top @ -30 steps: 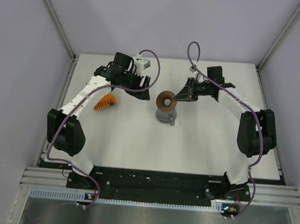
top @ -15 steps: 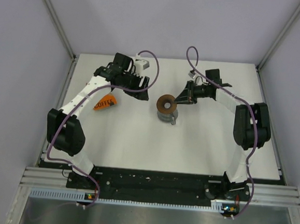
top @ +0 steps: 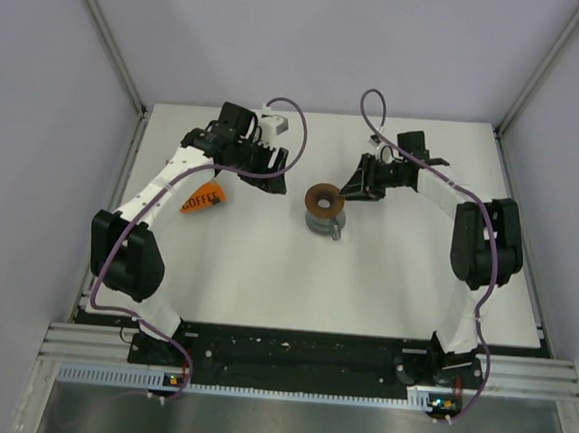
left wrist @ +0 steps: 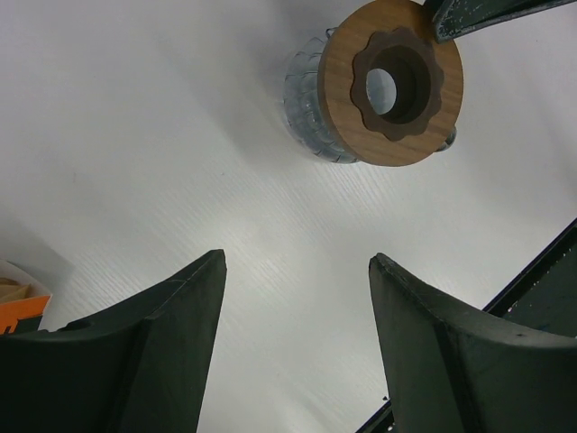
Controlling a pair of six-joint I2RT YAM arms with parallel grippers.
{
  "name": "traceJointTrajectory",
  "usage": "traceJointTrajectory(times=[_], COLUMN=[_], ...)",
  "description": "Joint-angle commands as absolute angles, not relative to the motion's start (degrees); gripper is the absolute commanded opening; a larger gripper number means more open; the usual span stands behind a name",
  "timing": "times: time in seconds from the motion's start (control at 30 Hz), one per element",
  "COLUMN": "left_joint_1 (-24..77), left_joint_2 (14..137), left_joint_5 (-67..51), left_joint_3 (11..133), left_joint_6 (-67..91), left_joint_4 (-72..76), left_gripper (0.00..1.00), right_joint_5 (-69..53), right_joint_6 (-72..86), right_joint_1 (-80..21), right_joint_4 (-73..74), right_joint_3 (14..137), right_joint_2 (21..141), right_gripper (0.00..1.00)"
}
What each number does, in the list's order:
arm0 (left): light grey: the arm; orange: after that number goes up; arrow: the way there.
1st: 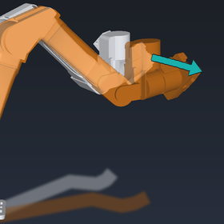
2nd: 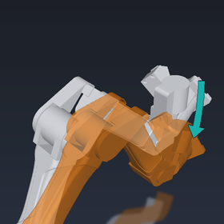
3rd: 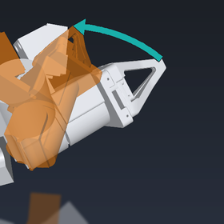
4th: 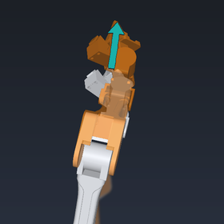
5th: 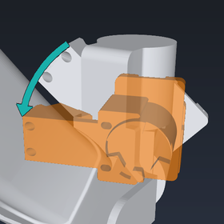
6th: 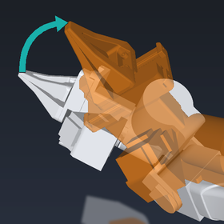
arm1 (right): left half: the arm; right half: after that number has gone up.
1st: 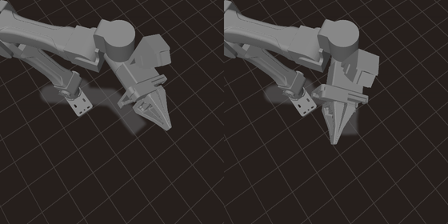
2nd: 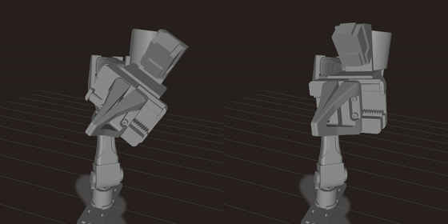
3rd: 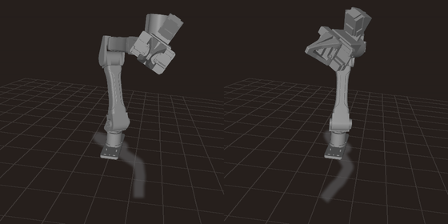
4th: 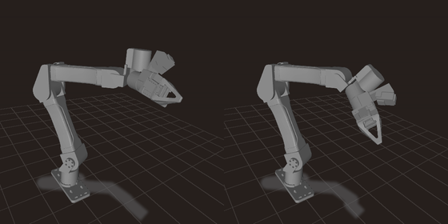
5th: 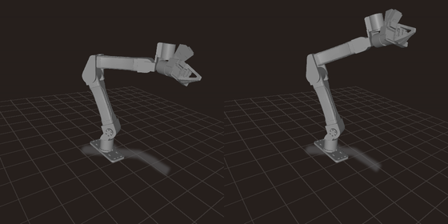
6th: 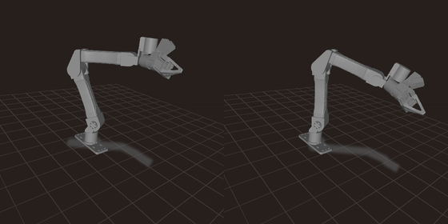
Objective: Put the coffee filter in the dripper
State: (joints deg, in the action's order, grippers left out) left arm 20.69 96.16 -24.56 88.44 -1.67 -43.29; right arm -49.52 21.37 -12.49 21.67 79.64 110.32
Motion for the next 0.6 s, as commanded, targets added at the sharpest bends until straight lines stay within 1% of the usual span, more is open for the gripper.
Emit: traceJointTrajectory(times=[0.0, 0.17, 0.27, 0.37, 0.47, 0.57], left_joint_1=[20.8, 20.8, 20.8, 20.8, 20.8, 20.8], left_joint_2=[94.7, 94.7, 94.5, 94.4, 94.4, 94.3], left_joint_5=[-24.8, -24.7, -24.3, -24.1, -23.9, -23.6], left_joint_3=[88.8, 88.9, 89.1, 89.7, 90.3, 90.4], left_joint_6=[-2.5, -2.9, -3.3, -3.8, -4.1, -4.7], left_joint_4=[-41.6, -41.7, -41.8, -42.3, -42.6, -42.9], left_gripper=[0.7, 0.71, 0.7, 0.7, 0.7, 0.7], right_joint_5=[-42.5, -37.5, -31.8, -25.1, -18.0, -14.1], right_joint_6=[19.3, 18.2, 16.3, 12.8, 9.8, 7.1], right_joint_1=[-11.7, -11.7, -12.5, -15.4, -19.0, -21.4], right_joint_4=[22.8, 22.9, 22.9, 23.0, 23.7, 25.9], right_joint_3=[82.0, 82.3, 81.7, 80.9, 80.7, 82.2], right_joint_2=[108.1, 105.1, 102.4, 99.3, 96.9, 98.0], right_gripper=[0.39, 0.47, 0.57, 0.66, 0.68, 0.69])
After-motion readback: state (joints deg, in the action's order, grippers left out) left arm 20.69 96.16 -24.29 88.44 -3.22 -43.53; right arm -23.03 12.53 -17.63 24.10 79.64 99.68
